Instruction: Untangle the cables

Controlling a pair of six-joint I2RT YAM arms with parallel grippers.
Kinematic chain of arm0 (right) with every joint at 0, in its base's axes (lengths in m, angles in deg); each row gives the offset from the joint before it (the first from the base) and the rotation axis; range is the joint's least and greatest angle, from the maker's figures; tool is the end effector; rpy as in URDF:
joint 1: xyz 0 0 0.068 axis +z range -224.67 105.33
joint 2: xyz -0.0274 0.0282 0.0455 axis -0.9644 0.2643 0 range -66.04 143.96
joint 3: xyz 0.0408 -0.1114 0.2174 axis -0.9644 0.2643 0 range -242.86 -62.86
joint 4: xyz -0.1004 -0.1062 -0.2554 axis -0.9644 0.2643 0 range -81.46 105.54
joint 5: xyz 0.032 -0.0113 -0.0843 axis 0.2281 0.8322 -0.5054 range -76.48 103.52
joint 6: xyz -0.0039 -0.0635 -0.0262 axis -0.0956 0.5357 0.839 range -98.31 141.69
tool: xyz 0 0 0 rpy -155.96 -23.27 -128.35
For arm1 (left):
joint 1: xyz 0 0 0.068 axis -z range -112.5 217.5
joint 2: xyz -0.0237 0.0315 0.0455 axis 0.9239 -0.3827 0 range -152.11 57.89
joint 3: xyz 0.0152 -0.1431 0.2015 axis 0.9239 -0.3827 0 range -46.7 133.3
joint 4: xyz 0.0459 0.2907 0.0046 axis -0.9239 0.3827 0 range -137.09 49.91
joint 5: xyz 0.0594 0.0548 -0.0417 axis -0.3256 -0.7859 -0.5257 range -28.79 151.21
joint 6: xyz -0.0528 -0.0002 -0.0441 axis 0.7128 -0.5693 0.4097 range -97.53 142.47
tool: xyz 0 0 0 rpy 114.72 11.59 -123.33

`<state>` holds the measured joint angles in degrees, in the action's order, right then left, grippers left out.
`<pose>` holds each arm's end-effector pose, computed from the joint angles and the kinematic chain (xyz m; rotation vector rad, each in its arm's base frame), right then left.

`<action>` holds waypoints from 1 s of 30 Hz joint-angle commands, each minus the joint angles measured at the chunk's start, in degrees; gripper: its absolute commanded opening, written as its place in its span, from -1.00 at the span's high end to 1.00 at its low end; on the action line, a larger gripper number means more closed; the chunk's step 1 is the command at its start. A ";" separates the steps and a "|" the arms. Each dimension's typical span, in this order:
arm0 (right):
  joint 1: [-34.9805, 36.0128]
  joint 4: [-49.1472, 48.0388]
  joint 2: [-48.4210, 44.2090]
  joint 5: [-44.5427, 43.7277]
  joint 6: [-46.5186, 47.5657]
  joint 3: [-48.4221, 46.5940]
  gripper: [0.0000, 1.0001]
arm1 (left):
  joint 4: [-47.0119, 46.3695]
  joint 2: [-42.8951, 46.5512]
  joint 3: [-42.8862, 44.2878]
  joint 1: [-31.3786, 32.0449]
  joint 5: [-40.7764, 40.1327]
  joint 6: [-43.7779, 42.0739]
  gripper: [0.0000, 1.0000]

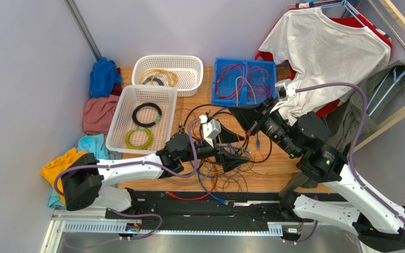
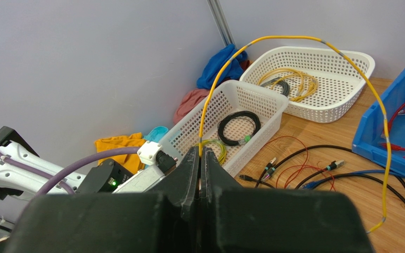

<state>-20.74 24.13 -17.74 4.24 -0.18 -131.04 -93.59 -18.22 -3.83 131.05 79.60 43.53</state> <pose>0.1443 0.1829 0.4523 -0.3006 1.5418 0.9359 0.1417 -0.3241 0.2703 0.8174 1.2685 -1.4337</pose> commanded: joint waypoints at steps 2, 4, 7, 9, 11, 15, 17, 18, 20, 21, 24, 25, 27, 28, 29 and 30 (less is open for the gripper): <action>0.21 -1.53 -1.45 0.75 -0.63 0.33 1.00 | -8.78 -2.01 0.37 0.17 1.12 2.14 -0.83; 0.21 -1.45 -1.80 0.93 -0.72 0.68 1.00 | -9.13 -2.54 0.63 0.17 1.38 2.32 -0.44; 0.21 -1.36 -2.59 0.58 -0.72 1.47 1.00 | -9.57 -2.90 0.55 0.26 2.08 2.49 0.63; 0.21 -1.53 -3.20 0.05 -0.72 2.00 1.00 | -8.17 -2.02 0.02 0.26 0.60 2.85 1.00; 0.30 -1.36 -4.17 -0.56 -0.63 2.87 1.00 | -7.03 -0.36 -0.77 0.17 -0.89 2.50 1.00; 0.30 -1.44 -5.40 -1.27 -0.37 4.20 1.00 | -4.92 3.07 -2.35 0.17 -3.18 1.36 1.00; 0.21 -1.18 -5.84 -1.36 -0.28 4.55 0.99 | -0.89 5.52 -2.09 0.26 -5.11 -0.13 1.00; 0.21 -1.18 -6.02 -1.27 -0.19 4.90 0.84 | 0.43 6.32 -1.92 0.09 -5.73 -0.66 1.00; 0.30 -0.57 -6.63 -1.53 -0.02 5.34 0.51 | 4.30 8.60 -1.74 0.17 -8.62 -1.89 1.00; 0.30 -0.22 -6.81 -2.23 -0.10 5.69 0.07 | 5.62 9.31 -1.48 0.08 -9.59 -2.25 1.00; 0.21 1.36 -8.30 -5.30 -0.19 6.65 -0.29 | 12.64 11.86 -0.17 -0.62 -14.69 -3.13 1.00; 0.21 2.06 -9.26 -6.18 -0.37 7.44 -0.32 | 17.62 12.48 0.45 -1.14 -16.27 -3.13 1.00; 0.21 2.60 -11.10 -8.29 -0.46 8.67 -0.37 | 23.44 13.89 2.99 -4.12 -20.83 -1.47 1.00; 0.21 3.12 -11.90 -8.91 -0.72 10.07 -0.38 | 28.78 14.41 3.79 -7.88 -21.90 -0.33 1.00; 0.21 3.21 -12.60 -9.70 -0.89 10.87 -0.38 | 31.36 15.20 4.67 -10.09 -23.13 2.73 1.00; 0.21 3.21 -14.09 -10.05 -1.24 11.57 -0.38 | 33.82 15.47 6.50 -12.63 -23.05 4.33 1.00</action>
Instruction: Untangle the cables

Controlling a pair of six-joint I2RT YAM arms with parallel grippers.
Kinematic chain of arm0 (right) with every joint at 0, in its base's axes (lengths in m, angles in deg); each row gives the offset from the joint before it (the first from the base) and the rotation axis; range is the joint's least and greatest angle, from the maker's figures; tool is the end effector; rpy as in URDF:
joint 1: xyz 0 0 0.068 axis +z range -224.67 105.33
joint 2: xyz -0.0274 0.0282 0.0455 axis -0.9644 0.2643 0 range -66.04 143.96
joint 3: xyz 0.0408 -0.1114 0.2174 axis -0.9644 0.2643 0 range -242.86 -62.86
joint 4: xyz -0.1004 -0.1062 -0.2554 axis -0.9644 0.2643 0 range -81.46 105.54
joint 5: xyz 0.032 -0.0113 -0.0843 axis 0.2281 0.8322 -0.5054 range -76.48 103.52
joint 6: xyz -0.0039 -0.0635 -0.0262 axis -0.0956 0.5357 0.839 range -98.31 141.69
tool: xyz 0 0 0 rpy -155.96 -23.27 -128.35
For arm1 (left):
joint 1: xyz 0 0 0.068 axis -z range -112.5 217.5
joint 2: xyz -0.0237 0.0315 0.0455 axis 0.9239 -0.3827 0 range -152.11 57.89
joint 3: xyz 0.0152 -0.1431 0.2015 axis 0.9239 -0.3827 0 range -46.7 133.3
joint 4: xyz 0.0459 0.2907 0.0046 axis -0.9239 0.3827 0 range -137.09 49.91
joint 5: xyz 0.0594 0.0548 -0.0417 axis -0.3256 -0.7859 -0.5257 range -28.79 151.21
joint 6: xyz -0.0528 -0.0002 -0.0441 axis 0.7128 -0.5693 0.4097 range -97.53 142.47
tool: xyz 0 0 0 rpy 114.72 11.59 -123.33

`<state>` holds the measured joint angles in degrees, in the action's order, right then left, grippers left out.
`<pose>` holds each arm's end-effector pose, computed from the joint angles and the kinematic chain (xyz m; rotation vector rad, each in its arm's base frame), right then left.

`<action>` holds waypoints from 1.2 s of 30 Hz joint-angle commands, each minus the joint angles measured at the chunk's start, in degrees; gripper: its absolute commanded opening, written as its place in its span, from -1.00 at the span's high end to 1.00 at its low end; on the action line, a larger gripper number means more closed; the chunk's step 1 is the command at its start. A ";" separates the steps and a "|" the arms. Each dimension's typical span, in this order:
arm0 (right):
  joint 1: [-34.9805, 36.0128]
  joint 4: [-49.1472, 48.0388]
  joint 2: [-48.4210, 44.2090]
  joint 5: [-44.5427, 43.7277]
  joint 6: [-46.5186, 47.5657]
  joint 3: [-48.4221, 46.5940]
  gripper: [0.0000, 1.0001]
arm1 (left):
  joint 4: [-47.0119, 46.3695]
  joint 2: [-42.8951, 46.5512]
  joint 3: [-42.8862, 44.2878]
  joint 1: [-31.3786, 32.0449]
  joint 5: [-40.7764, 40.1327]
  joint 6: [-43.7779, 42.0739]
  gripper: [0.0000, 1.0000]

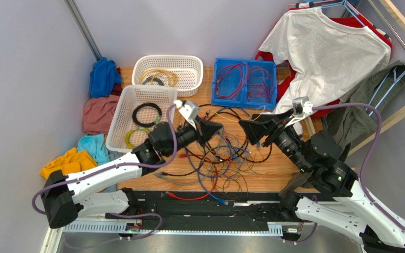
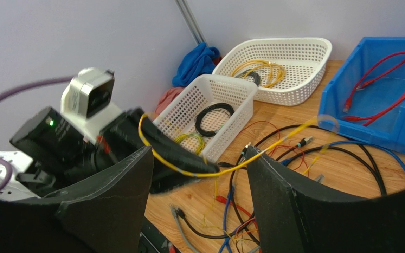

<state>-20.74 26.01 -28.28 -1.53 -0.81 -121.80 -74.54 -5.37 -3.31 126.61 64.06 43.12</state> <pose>0.1285 0.1519 0.4245 -0.2105 1.5577 0.8658 0.1645 -0.2803 0.3043 0.5514 1.4474 -1.1630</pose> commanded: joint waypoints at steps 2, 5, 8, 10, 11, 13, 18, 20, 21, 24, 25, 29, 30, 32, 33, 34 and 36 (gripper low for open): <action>0.30 1.51 -5.05 -5.16 -1.84 5.31 -0.39 | 20.39 2.88 9.14 -16.20 -6.37 9.31 1.00; 0.21 1.16 -7.69 -5.70 -3.59 10.06 -0.38 | 25.76 0.78 15.80 -23.94 -5.05 11.26 1.00; 0.21 0.63 -9.19 -4.99 -4.83 13.57 -0.37 | 32.00 -3.78 24.76 -27.81 -6.89 10.47 1.00; 0.21 0.37 -9.54 -3.68 -5.36 15.07 -0.36 | 33.94 -7.81 29.00 -30.27 -7.51 9.60 1.00; 0.21 0.02 -9.63 -3.15 -5.53 16.38 -0.35 | 34.38 -9.23 33.46 -30.98 -7.68 9.33 1.00; 0.30 -0.33 -9.72 -2.36 -5.71 17.62 -0.34 | 35.44 -13.78 38.14 -33.08 -7.78 8.72 1.00; 0.30 -2.18 -9.55 -2.18 -4.92 20.96 -0.30 | 37.02 -22.76 54.14 -35.99 -8.21 6.61 1.00; 0.21 -3.05 -9.37 -1.92 -4.66 21.84 -0.29 | 37.72 -27.60 60.73 -36.52 -8.91 5.20 1.00; 0.21 -3.32 -9.28 -1.74 -4.48 22.80 -0.29 | 37.99 -31.09 62.93 -37.39 -9.18 4.33 1.00; 0.21 -4.29 -9.19 -1.74 -4.22 25.09 -0.27 | 39.74 -38.91 71.90 -39.41 -8.31 4.40 1.00; 0.21 -4.29 -9.19 -2.09 -4.22 25.62 -0.27 | 40.18 -40.78 75.92 -39.86 -8.30 4.49 1.00; 0.21 -4.55 -10.42 -1.92 -6.50 29.13 -0.24 | 41.59 -49.92 83.07 -42.06 -9.26 4.67 1.00; 0.21 -4.99 -10.77 -1.57 -7.20 30.01 -0.23 | 41.50 -52.72 83.95 -43.02 -9.96 5.10 1.00; 0.30 -6.91 -11.48 -0.60 -8.70 33.09 -0.21 | 38.89 -55.29 84.75 -43.82 -11.37 5.02 1.00; 0.21 -7.36 -11.65 -0.25 -9.22 34.05 -0.20 | 37.65 -57.65 84.75 -44.52 -13.03 4.93 1.00; 0.21 -7.72 -11.65 -0.33 -9.49 35.20 -0.19 | 36.24 -58.72 84.66 -44.96 -13.48 5.11 1.00; 0.21 -8.51 -11.65 -0.24 -9.76 35.99 -0.19 | 30.45 -61.35 84.40 -46.01 -12.62 5.11 1.00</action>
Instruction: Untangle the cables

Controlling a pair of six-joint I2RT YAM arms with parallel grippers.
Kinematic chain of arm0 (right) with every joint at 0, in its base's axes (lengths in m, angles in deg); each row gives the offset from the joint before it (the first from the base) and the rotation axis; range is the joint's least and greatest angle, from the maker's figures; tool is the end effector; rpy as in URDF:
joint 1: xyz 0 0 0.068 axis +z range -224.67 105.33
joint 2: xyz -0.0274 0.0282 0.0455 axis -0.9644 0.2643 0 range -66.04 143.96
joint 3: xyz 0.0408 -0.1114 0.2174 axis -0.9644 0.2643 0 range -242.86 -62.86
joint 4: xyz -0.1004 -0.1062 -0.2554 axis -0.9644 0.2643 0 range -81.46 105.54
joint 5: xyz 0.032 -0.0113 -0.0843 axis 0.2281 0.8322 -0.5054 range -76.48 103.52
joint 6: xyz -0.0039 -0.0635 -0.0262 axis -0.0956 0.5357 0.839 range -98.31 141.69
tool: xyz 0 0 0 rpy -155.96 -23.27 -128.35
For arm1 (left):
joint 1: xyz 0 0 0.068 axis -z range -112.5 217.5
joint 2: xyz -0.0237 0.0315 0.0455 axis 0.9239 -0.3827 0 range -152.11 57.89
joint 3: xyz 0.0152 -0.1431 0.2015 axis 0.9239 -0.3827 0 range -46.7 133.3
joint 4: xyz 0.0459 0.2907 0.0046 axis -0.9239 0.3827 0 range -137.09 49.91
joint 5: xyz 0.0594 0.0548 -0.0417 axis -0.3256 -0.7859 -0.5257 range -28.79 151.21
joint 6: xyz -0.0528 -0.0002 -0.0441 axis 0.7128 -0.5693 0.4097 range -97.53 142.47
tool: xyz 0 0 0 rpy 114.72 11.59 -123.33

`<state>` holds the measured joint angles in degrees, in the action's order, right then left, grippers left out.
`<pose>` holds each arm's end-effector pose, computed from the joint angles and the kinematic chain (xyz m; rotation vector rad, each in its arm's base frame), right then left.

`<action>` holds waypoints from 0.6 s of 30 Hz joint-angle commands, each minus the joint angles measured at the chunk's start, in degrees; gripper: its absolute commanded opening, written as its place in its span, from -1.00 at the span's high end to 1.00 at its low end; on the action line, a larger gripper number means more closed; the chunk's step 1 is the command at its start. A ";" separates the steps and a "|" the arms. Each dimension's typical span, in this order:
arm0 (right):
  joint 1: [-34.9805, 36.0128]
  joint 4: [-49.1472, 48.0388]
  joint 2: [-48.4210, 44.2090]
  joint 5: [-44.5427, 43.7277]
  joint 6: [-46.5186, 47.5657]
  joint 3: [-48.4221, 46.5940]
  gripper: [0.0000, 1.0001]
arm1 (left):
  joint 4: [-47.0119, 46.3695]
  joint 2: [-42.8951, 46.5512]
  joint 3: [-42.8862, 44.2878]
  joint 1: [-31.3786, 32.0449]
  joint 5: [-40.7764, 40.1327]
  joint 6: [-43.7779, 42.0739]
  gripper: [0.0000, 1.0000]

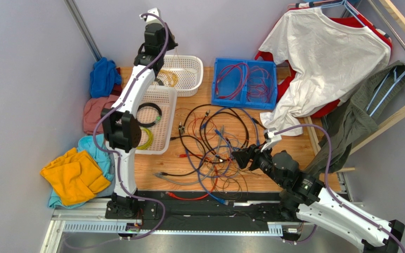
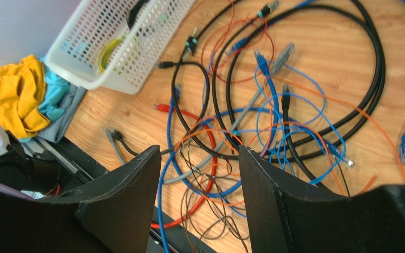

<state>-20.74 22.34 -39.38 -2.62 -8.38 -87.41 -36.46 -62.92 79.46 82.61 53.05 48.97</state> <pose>0.1371 0.1619 0.2350 -0.1935 1.8971 0.7579 0.5267 -0.1340 0.3917 -0.2749 1.6575 -0.4312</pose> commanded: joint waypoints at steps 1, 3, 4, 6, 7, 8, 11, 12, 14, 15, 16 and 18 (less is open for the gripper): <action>0.21 -4.84 -0.46 0.50 -2.10 1.79 -0.18 | -9.99 -4.51 1.28 -2.11 -1.51 -1.27 1.00; 0.21 -4.84 -0.55 -0.72 -1.58 2.23 -0.18 | -17.29 -6.79 1.53 -2.19 -1.25 -4.85 1.00; 0.21 -4.66 -0.55 -1.17 -1.40 2.41 -0.18 | -19.05 -7.76 2.84 -2.19 -1.33 -6.10 1.00; 0.21 -5.01 -0.46 -1.79 -0.88 2.76 -0.18 | -19.69 -11.52 6.26 -2.28 -1.24 -9.43 1.00; 0.12 -5.19 -0.12 -2.57 -0.61 3.02 -0.18 | -18.82 -12.85 10.20 -2.28 -1.07 -10.32 1.00; 0.21 -5.71 0.15 -2.75 -0.44 3.11 -0.18 | -17.68 -14.09 11.89 -2.37 -0.80 -11.29 1.00; 0.12 -6.33 1.55 -3.20 -0.08 3.29 -0.18 | -19.85 -15.51 11.74 -2.63 -0.45 -13.67 1.00; 0.12 -6.59 1.82 -3.28 0.09 3.29 -0.18 | -21.43 -14.29 10.43 -2.72 -0.45 -13.76 1.00; 0.12 -6.51 2.44 -3.28 0.36 3.20 -0.18 | -30.25 -12.35 3.93 -2.81 0.25 -14.19 1.00; 0.21 -6.51 2.44 -3.54 0.36 3.29 -0.18 | -33.54 -10.77 0.43 -2.81 1.65 -14.54 1.00; 0.03 -6.59 2.26 -3.46 0.62 3.46 -0.18 | -37.92 -10.41 -0.04 -2.81 2.62 -14.90 1.00; 0.21 -6.42 1.82 -3.63 0.97 3.55 -0.18 | -40.59 -10.84 1.26 -2.81 5.68 -16.13 1.00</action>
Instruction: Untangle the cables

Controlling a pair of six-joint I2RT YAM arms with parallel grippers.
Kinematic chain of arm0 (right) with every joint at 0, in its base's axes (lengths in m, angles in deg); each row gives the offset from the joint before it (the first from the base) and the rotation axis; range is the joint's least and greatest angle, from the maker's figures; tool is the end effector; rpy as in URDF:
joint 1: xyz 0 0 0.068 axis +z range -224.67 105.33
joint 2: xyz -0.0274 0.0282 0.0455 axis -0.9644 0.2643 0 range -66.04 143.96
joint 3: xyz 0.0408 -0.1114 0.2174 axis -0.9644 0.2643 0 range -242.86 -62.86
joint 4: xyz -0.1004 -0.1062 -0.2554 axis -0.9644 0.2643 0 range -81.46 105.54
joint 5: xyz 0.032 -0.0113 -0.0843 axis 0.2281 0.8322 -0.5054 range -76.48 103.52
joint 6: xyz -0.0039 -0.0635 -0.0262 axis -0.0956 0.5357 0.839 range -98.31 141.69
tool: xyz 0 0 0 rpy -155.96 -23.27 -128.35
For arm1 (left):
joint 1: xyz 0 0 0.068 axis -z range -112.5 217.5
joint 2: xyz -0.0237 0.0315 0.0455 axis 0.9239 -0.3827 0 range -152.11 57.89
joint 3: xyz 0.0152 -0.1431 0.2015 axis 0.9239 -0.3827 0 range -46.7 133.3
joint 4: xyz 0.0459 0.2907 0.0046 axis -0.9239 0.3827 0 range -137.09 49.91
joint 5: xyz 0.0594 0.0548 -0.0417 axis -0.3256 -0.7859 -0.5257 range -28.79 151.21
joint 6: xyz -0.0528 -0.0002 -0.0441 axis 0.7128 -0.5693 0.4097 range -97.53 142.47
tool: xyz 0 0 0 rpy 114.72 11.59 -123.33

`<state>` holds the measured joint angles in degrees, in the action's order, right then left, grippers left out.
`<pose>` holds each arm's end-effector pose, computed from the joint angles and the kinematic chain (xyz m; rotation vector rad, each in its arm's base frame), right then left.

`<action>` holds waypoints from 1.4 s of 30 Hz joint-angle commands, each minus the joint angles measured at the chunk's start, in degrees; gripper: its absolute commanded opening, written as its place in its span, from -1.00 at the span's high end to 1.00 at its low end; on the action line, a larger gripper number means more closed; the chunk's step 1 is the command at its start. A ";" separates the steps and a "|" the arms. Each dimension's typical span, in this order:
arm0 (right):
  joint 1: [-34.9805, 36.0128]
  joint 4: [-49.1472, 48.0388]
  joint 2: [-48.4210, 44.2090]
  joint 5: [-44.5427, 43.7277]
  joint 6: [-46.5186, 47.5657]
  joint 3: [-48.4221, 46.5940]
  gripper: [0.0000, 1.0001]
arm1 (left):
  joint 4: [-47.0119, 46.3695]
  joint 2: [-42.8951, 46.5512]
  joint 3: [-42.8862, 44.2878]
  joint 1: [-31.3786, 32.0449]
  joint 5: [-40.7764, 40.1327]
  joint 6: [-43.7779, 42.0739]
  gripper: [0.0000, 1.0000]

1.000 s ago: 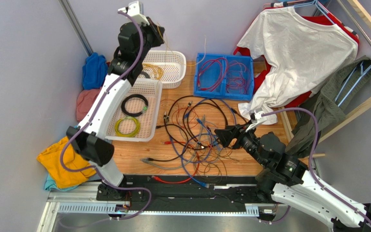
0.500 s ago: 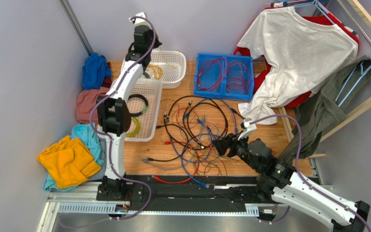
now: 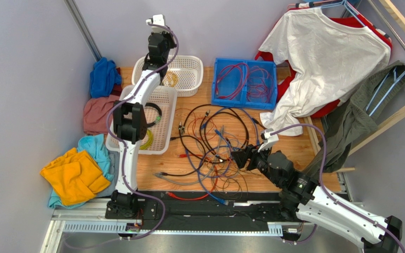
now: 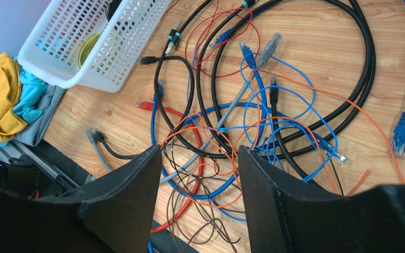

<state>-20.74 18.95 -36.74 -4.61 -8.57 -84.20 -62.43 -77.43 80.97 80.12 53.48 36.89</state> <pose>0.1425 0.1662 0.2106 -0.1779 1.9290 0.7032 0.5896 -0.1243 0.3202 -0.1339 1.4381 -0.2905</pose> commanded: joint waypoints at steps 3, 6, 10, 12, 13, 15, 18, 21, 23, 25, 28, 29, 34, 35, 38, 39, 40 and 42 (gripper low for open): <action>0.12 -1.45 -1.79 -2.43 1.78 0.07 -0.18 | -15.96 1.13 4.31 -0.41 7.37 -4.92 1.00; 0.12 -1.01 -2.58 -2.96 1.70 0.43 -0.17 | -14.72 -1.42 6.18 -0.93 7.37 -5.71 1.00; 0.03 -1.36 -2.67 -3.14 1.87 0.78 -0.17 | -14.73 -4.76 5.92 -3.21 10.27 -2.38 1.00; 0.03 -1.54 -2.14 -2.88 2.14 0.69 -0.16 | -14.03 -6.96 6.35 -4.79 10.10 -0.88 1.00; 0.12 -1.36 -1.88 -2.79 2.22 0.60 -0.16 | -11.76 -7.58 6.62 -5.32 10.10 -0.18 1.00; -0.05 -1.36 -1.44 -2.96 2.22 0.51 -0.16 | -9.90 -8.20 5.40 -6.56 10.36 1.58 1.00; 0.12 -2.59 -0.13 -2.79 2.05 0.69 -0.15 | -10.33 -6.09 -0.56 -7.00 9.40 2.20 1.00; 0.03 -3.65 1.11 -2.17 1.87 0.43 -0.15 | -8.67 -5.73 -1.12 -7.00 8.43 1.67 0.82; 0.03 -3.65 1.46 -1.73 1.70 0.34 -0.15 | -5.16 -6.35 0.46 -7.00 7.82 1.58 0.02; 0.03 -3.65 1.55 -1.73 1.35 0.51 -0.14 | -3.92 -6.00 0.47 -7.00 7.82 2.54 -0.74; 0.03 -3.91 1.20 -1.73 0.91 0.69 -0.14 | -8.02 -2.32 -4.79 -7.00 5.27 5.00 -0.89; 0.03 -4.00 1.20 -1.73 0.82 0.60 -0.14 | -9.44 0.30 -7.94 -7.00 4.83 5.71 -0.89; 0.03 -4.09 1.29 -1.38 0.29 0.07 -0.13 | -17.25 10.42 -16.48 -5.16 5.44 8.18 -0.90; 0.03 -3.83 1.29 -1.56 -0.06 -0.27 -0.13 | -18.23 14.35 -17.97 -4.37 5.27 7.22 -0.91; 0.03 -2.25 0.67 -1.91 -0.50 -1.07 -0.12 | -20.52 22.44 -24.57 -0.94 3.08 4.92 -0.91; 0.03 -1.28 -0.02 -2.95 -0.59 -2.03 -0.12 | -20.53 24.56 -28.24 -0.15 2.55 5.44 -0.91; 0.03 0.99 -0.55 -4.09 -0.76 -2.64 -0.12 | -20.27 29.20 -30.36 1.51 1.67 7.10 -0.91; 0.12 3.46 -1.79 -9.80 -0.68 -4.92 -0.16 | -17.73 34.05 -36.60 3.54 -0.88 8.78 -0.92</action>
<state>-20.74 19.21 -36.12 -6.80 -8.42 -83.90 -75.56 -57.30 51.07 78.81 56.30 43.25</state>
